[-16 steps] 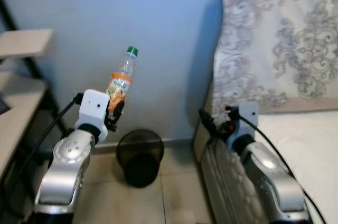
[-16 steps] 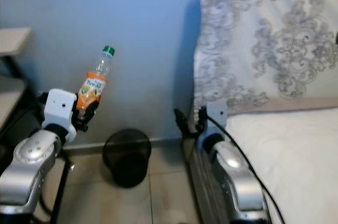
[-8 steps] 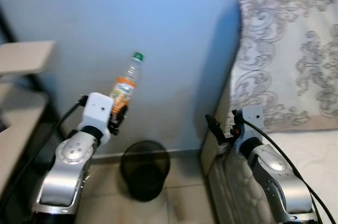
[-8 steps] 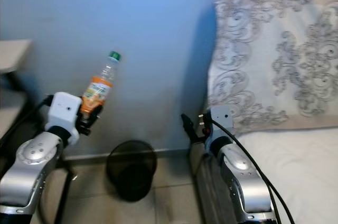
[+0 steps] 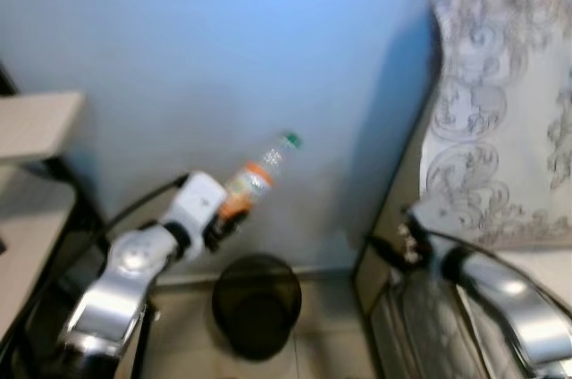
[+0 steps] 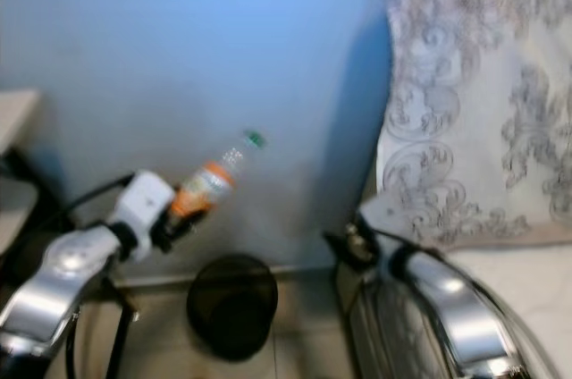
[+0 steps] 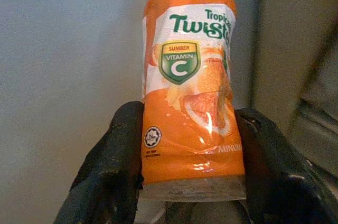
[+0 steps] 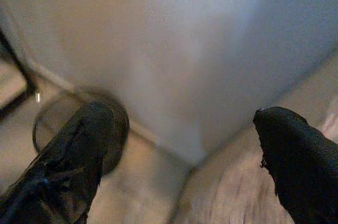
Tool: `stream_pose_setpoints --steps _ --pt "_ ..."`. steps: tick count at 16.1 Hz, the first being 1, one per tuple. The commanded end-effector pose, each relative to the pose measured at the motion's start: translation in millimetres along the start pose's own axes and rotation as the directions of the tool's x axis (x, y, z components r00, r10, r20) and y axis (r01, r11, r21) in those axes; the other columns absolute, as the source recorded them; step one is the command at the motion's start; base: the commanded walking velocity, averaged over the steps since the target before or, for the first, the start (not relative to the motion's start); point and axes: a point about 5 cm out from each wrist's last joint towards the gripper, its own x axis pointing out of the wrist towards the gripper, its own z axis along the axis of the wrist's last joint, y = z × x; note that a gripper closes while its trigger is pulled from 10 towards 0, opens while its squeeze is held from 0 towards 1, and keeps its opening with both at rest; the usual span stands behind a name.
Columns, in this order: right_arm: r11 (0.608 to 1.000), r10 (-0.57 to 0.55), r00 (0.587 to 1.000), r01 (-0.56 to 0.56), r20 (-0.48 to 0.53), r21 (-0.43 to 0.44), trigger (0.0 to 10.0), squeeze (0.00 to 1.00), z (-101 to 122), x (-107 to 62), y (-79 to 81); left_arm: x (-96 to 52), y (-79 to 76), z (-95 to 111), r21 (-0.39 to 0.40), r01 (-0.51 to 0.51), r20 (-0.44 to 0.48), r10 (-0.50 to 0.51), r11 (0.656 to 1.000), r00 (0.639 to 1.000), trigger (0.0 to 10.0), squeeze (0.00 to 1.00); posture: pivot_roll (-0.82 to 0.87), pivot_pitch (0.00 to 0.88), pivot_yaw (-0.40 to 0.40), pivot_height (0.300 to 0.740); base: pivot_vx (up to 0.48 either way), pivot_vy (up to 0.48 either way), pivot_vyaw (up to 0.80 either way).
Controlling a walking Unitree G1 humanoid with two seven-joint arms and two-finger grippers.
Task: Clean up the room
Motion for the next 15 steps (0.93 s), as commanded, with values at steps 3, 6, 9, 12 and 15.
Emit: stream_pose_setpoints --steps 3,6,9,12,15 --pt "0.980 0.173 0.985 -0.175 -0.023 -0.092 10.0 0.00 2.5 2.3 1.4 9.2 -9.9 -17.3 0.149 0.233 -0.126 -0.215 0.961 0.968 10.0 0.00 -0.04 0.000 0.010 0.740 0.000 0.000 0.00" --pt "0.938 0.292 0.954 -0.300 -0.073 -0.175 10.0 0.00 6.4 14.0 4.0 26.1 2.4 -41.4 0.253 0.285 -0.282 -0.211 0.925 0.936 10.0 0.00 -0.06 0.000 0.003 0.740 0.000 0.000 0.00" --pt "0.860 0.429 0.892 -0.452 -0.145 -0.237 10.0 0.00 6.7 23.1 13.8 44.9 9.3 -53.3 0.282 0.261 -0.309 -0.170 0.923 0.936 10.0 0.00 -0.06 0.000 -0.015 0.740 0.000 0.000 0.00" --pt "0.784 0.531 0.822 -0.569 -0.208 -0.248 10.0 0.00 5.2 29.4 21.2 61.2 7.5 -56.6 0.317 0.250 -0.330 -0.140 0.915 0.934 10.0 0.00 -0.08 0.000 -0.030 0.740 0.000 0.000 0.00" --pt "0.758 0.564 0.797 -0.603 -0.215 -0.249 10.0 0.00 5.8 30.8 22.4 66.8 10.8 -57.4 0.338 0.232 -0.349 -0.108 0.912 0.931 10.0 0.00 -0.09 0.000 -0.025 0.740 0.000 0.000 0.00"
